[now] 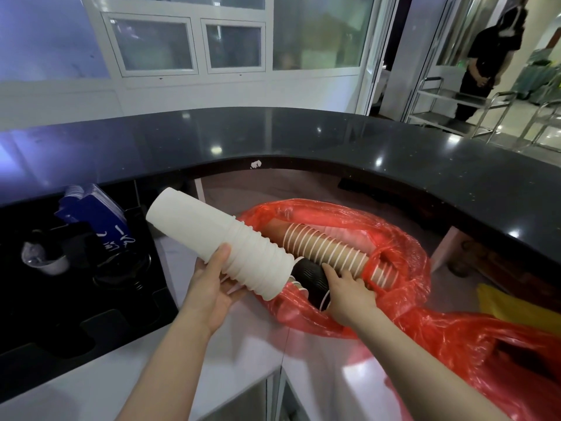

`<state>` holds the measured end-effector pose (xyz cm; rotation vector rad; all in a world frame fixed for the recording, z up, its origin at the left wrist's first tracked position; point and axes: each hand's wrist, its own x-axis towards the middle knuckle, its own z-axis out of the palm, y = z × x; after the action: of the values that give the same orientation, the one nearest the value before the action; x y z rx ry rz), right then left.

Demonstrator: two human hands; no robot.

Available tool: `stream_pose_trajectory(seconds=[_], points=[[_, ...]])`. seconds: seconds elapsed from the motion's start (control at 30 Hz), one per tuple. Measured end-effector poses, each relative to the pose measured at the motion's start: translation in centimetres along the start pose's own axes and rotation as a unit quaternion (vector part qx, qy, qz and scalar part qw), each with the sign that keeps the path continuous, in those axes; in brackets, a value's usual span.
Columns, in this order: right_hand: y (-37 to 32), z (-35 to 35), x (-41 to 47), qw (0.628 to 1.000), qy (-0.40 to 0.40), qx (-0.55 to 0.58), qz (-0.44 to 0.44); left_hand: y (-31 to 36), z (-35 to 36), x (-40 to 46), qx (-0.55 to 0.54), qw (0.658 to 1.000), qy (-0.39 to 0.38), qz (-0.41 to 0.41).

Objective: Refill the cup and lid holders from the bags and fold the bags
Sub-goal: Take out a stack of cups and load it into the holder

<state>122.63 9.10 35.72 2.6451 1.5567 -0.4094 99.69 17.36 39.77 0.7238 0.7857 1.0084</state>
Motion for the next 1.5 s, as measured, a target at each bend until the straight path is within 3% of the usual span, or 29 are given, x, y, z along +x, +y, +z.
stream_pose_trajectory(seconds=[0.1, 0.37, 0.57, 0.77, 0.93, 1.13, 1.5], points=[[0.0, -0.1, -0.2, 1.000, -0.015, 0.017, 0.001, 0.2, -0.2, -0.1, 0.000, 1.000, -0.003, 0.001], [0.6, -1.0, -2.0, 0.984, 0.114, 0.137, -0.016, 0.5, -1.0, -0.5, -0.008, 1.000, -0.009, -0.008], [-0.8, -3.3, -4.4, 0.899, 0.247, 0.346, -0.103, 0.7, -1.5, -0.9, -0.010, 0.999, -0.018, -0.026], [-2.4, -4.1, -6.6, 0.863, 0.282, 0.391, -0.153, 0.7, -2.3, -1.7, -0.014, 0.999, -0.026, -0.039], [-3.5, -4.2, -7.9, 0.843, 0.266, 0.431, -0.181, 1.1, -2.8, -3.7, -0.019, 0.999, -0.021, -0.033], [-5.6, -4.9, -8.7, 0.809, 0.210, 0.489, -0.250, 3.3, -4.0, -7.3, -0.024, 0.999, 0.016, 0.030], [-9.3, -4.4, -13.3, 0.741, 0.087, 0.552, -0.372, 5.8, -6.6, -18.5, -0.004, 0.981, 0.151, 0.125]])
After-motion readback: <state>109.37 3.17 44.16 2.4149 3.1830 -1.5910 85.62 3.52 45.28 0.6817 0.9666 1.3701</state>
